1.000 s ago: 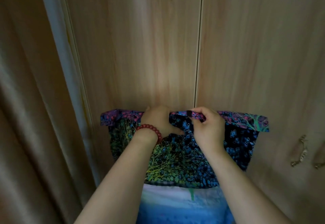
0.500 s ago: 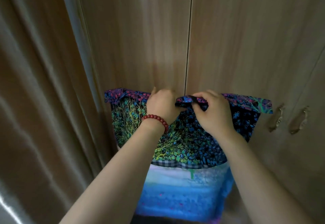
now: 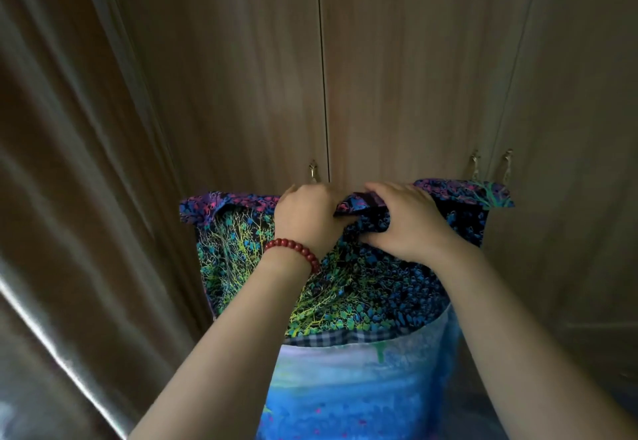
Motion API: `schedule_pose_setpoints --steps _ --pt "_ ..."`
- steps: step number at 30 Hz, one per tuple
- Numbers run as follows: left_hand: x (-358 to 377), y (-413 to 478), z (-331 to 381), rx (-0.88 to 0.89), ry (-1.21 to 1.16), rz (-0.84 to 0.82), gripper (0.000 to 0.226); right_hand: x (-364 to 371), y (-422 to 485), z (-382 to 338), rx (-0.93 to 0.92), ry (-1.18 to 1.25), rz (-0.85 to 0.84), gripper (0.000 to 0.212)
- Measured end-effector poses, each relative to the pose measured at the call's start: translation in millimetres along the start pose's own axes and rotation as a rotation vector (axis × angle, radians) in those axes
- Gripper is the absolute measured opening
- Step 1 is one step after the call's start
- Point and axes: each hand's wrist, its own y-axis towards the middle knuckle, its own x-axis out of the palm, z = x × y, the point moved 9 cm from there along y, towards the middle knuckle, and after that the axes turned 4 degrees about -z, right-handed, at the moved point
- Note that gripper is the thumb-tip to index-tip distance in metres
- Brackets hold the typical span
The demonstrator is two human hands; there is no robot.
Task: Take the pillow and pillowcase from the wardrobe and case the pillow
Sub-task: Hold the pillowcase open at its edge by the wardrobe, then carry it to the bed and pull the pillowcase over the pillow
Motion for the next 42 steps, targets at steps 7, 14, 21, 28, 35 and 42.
schedule_pose_setpoints --steps 7,14,21,28,35,42 --pt "-12.8 -72.5 -1.9 0.051 -0.075 -0.097 0.024 -6.7 -72.4 -38.4 0.078 -0.002 0.111 0.061" --pt "-18.4 -134.6 17.9 0.183 -0.172 -0.274 0.026 -0.6 -151.9 -67.8 0.142 0.009 0.189 0.044" --pt "0.8 -188.9 77.0 0.408 -0.067 -0.398 0.048 -15.4 -232.3 -65.5 0.243 0.063 0.279 0.043" --pt "7.9 -223.1 139.3 0.377 -0.131 -0.394 0.024 -37.2 -312.5 -34.1 0.365 0.003 0.276 0.047" --pt "32.1 -276.8 223.5 0.475 -0.241 -0.458 0.016 -58.0 -412.0 2.3 0.523 -0.028 0.296 0.047" --pt "58.8 -327.6 291.7 0.703 -0.215 -0.536 0.036 -61.2 -499.3 26.0 0.683 0.005 0.317 0.044"
